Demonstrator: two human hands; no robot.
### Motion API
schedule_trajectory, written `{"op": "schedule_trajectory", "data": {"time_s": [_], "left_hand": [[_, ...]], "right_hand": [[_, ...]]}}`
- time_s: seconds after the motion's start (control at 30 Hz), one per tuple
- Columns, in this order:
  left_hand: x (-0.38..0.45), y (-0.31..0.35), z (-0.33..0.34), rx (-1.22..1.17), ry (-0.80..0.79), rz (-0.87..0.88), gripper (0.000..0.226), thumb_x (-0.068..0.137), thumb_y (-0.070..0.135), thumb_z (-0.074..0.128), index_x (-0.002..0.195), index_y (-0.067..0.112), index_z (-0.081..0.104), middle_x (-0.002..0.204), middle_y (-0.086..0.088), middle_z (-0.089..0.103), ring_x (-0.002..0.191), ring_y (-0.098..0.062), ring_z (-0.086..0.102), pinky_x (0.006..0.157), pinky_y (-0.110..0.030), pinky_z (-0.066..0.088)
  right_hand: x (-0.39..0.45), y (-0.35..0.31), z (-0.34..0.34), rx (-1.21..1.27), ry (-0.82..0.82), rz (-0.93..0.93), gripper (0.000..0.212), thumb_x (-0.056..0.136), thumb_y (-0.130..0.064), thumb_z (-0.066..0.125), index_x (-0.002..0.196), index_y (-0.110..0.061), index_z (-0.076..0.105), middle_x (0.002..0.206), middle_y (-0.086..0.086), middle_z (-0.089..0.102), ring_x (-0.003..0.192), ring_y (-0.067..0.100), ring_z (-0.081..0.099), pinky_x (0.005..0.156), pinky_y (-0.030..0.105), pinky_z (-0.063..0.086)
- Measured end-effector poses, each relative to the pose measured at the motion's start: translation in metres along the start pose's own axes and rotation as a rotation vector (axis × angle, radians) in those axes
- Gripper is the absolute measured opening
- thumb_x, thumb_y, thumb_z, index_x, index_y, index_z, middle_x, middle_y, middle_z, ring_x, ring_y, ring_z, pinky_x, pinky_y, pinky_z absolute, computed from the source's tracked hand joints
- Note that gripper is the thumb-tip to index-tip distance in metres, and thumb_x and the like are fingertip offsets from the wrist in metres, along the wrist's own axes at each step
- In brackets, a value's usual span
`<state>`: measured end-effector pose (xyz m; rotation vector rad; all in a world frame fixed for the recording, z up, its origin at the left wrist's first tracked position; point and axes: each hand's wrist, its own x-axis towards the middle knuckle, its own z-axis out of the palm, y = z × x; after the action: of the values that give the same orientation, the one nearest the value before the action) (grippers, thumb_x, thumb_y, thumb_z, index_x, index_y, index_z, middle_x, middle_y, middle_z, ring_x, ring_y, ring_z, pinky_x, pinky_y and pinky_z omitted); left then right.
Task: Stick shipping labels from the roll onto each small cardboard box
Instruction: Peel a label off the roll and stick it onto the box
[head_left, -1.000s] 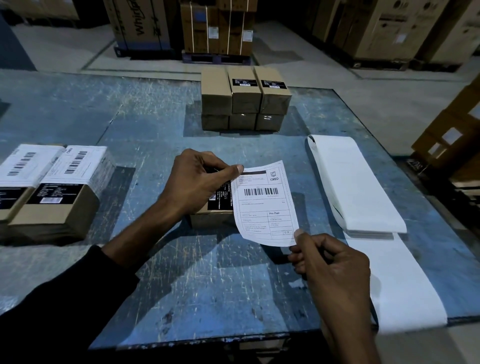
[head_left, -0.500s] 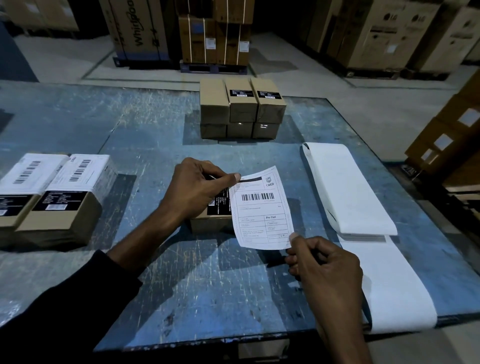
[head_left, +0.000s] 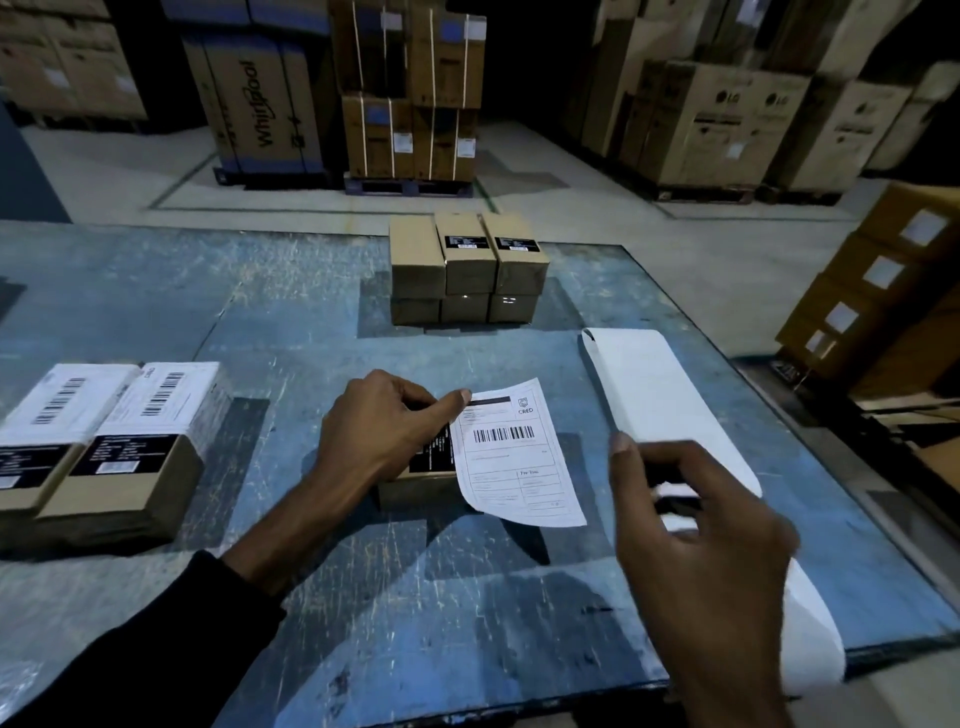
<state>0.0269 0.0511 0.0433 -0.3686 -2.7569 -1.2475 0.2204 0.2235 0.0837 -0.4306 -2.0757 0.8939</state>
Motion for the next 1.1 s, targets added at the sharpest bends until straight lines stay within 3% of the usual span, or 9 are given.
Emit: {"op": "schedule_trajectory", "data": {"time_s": [0.07,0.13,0.2,0.3,0.5,0.67,0.8,1.0,1.1], "left_hand": [[0.000,0.000,-0.001,0.000,-0.008,-0.008,0.049,0.087,0.073,0.071,0.071,0.029,0.084,0.065,0.007,0.076,0.062,-0.018,0.073,0.060,-0.039,0.058],[0.002,-0.004,-0.002,-0.033,-0.042,-0.025,0.046,0.084,0.071,0.067,0.069,0.030,0.082,0.063,0.007,0.075,0.064,-0.020,0.073,0.067,-0.044,0.061],[0.003,-0.008,-0.006,-0.078,-0.096,-0.028,0.050,0.080,0.067,0.056,0.069,0.025,0.080,0.061,0.002,0.072,0.068,-0.028,0.073,0.072,-0.051,0.062],[0.003,-0.017,-0.008,-0.090,-0.130,0.007,0.052,0.088,0.061,0.054,0.070,0.018,0.076,0.062,-0.002,0.072,0.069,-0.027,0.074,0.071,-0.052,0.061],[0.003,-0.020,-0.003,-0.127,-0.059,-0.046,0.061,0.101,0.052,0.058,0.067,0.004,0.076,0.059,-0.003,0.073,0.061,-0.024,0.073,0.064,-0.045,0.057],[0.003,-0.024,0.000,-0.099,-0.019,-0.006,0.065,0.103,0.036,0.061,0.042,0.015,0.052,0.042,0.000,0.053,0.044,-0.012,0.049,0.056,-0.032,0.037],[0.004,-0.022,0.001,-0.081,-0.009,0.016,0.063,0.102,0.038,0.061,0.045,0.013,0.058,0.046,0.001,0.061,0.048,-0.021,0.058,0.056,-0.034,0.041],[0.005,-0.022,-0.003,-0.141,-0.017,0.013,0.058,0.102,0.035,0.064,0.050,0.010,0.062,0.048,-0.006,0.061,0.049,-0.018,0.058,0.058,-0.039,0.047],[0.005,-0.022,-0.001,-0.159,-0.014,-0.062,0.054,0.102,0.043,0.063,0.065,0.005,0.075,0.059,-0.006,0.073,0.062,-0.027,0.074,0.067,-0.046,0.059]], "right_hand": [[0.012,-0.014,0.012,0.073,-0.109,-0.143,0.025,0.104,-0.046,0.060,0.096,-0.029,0.076,0.096,-0.021,0.075,0.094,0.001,0.070,0.070,0.014,0.054],[0.022,-0.019,0.033,0.028,-0.344,-0.247,0.031,0.110,-0.046,0.052,0.122,-0.029,0.074,0.126,-0.016,0.073,0.120,0.000,0.063,0.098,0.025,0.054],[0.023,-0.017,0.055,-0.124,-0.707,-0.279,0.056,0.112,-0.056,0.033,0.159,-0.029,0.048,0.167,-0.015,0.041,0.156,-0.003,0.026,0.129,0.025,0.023],[0.011,-0.005,0.075,-0.340,-0.964,-0.368,0.073,0.110,-0.066,0.013,0.172,-0.027,0.008,0.178,-0.014,-0.003,0.158,-0.008,-0.018,0.133,0.032,-0.005],[0.022,0.017,0.059,-0.429,-0.997,-0.316,0.082,0.099,-0.074,-0.004,0.169,-0.033,-0.013,0.174,-0.018,-0.022,0.153,-0.010,-0.028,0.132,0.032,-0.013],[0.038,0.040,0.043,-0.546,-0.942,-0.147,0.088,0.093,-0.081,-0.011,0.163,-0.031,-0.028,0.170,-0.018,-0.032,0.150,-0.007,-0.036,0.130,0.040,-0.019],[0.048,0.017,0.036,-0.491,-0.757,-0.168,0.090,0.089,-0.086,-0.014,0.163,-0.036,-0.028,0.168,-0.021,-0.034,0.150,-0.009,-0.036,0.130,0.037,-0.017],[0.017,-0.021,0.077,-0.292,-1.031,-0.282,0.082,0.102,-0.077,0.005,0.170,-0.033,-0.009,0.174,-0.018,-0.021,0.153,-0.010,-0.029,0.131,0.035,-0.015],[0.011,-0.003,0.083,-0.354,-0.996,-0.351,0.081,0.104,-0.075,0.005,0.171,-0.031,-0.005,0.176,-0.017,-0.016,0.154,-0.010,-0.028,0.132,0.037,-0.013]]}}
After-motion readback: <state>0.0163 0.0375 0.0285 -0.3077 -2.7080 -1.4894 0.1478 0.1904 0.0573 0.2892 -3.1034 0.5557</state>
